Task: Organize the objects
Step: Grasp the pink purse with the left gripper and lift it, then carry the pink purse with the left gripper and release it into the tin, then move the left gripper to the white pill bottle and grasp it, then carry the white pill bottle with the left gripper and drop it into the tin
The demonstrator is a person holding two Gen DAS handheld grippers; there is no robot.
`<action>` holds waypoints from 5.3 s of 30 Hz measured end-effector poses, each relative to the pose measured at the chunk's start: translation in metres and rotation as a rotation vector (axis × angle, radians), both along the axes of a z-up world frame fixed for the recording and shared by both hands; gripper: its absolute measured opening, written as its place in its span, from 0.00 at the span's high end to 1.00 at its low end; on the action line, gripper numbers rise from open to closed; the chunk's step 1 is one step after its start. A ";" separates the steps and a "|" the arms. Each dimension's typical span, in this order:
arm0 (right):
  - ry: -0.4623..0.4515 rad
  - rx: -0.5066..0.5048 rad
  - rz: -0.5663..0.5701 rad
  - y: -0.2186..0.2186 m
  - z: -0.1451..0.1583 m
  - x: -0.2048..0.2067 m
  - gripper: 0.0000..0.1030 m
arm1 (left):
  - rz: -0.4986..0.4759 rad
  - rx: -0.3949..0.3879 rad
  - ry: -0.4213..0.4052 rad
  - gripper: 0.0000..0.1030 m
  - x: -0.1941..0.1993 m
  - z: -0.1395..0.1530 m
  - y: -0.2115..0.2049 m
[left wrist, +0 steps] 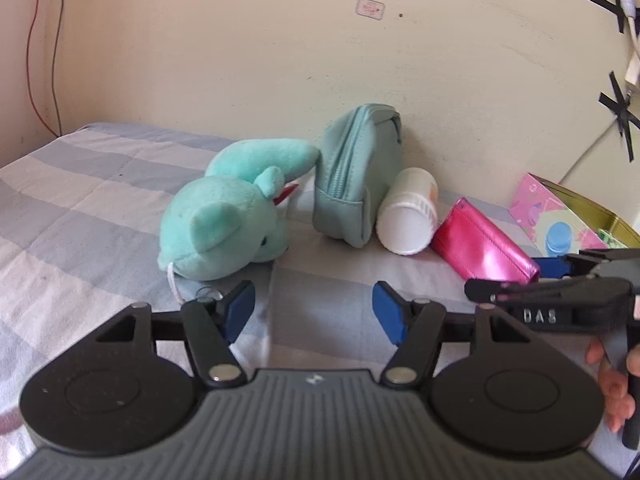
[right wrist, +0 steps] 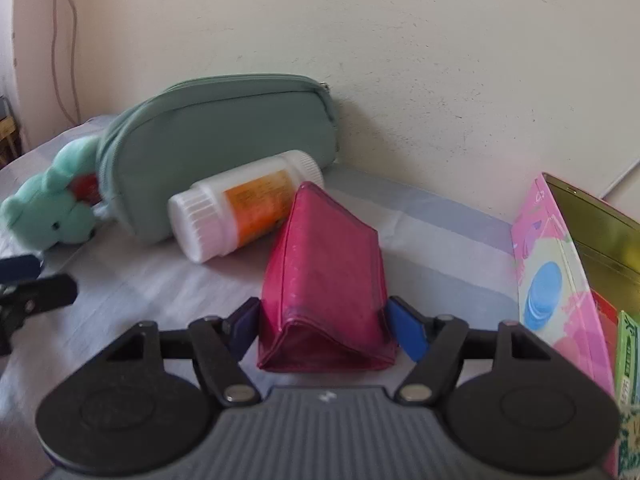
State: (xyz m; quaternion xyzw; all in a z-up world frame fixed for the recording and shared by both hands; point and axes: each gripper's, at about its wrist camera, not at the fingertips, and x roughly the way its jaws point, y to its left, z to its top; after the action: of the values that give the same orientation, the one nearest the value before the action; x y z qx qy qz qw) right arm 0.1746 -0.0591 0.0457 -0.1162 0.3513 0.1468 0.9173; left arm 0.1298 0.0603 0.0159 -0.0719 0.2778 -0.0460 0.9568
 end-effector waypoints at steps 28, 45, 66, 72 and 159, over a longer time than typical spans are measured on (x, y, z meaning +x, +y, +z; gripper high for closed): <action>-0.058 0.107 -0.006 -0.125 0.019 -0.214 0.25 | -0.404 -0.061 0.020 0.22 -0.062 0.017 -0.078; 0.020 0.461 -0.058 -0.147 0.014 -0.211 0.80 | -0.796 -0.059 0.016 0.47 -0.073 0.013 -0.149; -0.308 0.130 -0.315 -0.244 0.048 -0.098 0.79 | -0.698 0.089 -0.160 0.41 0.026 0.079 -0.309; -0.301 0.085 -0.429 -0.260 0.031 -0.077 0.75 | -0.634 0.099 -0.100 0.34 0.029 0.071 -0.304; -0.218 0.181 -0.072 -0.101 0.053 -0.191 0.52 | -0.517 -0.281 0.192 0.40 -0.051 0.059 -0.131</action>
State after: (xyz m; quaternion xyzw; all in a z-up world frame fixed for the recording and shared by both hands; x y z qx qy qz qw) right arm -0.0167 -0.1596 0.0990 -0.0353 0.2390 0.1313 0.9615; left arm 0.0786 -0.0711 0.0750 -0.1346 0.3669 -0.3189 0.8635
